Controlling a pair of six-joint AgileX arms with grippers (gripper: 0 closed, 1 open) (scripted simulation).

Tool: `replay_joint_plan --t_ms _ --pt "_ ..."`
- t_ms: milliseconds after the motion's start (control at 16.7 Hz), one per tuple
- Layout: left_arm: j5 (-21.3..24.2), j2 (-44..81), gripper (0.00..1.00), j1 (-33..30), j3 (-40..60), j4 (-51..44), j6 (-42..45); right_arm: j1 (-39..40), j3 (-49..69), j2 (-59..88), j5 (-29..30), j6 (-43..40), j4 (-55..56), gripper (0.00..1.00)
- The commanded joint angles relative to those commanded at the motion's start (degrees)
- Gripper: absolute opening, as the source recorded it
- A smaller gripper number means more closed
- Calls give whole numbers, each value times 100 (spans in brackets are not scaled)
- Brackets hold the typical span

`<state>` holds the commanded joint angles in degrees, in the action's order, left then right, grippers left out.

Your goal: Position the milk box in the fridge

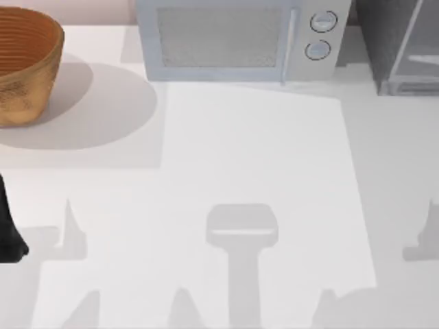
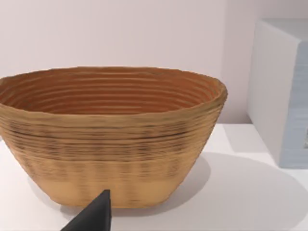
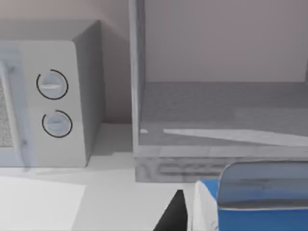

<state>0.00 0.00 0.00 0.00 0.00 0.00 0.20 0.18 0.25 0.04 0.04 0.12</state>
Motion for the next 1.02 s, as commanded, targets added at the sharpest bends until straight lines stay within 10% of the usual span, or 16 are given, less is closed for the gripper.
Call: replay_joint_plan --t_ms 540,1020 --pt "0 0 100 0 0 0 0 -64 200 353 -50 17 253 0" --pt "0 0 100 0 0 0 0 -559 1815 3827 -469 -40 2246 0"
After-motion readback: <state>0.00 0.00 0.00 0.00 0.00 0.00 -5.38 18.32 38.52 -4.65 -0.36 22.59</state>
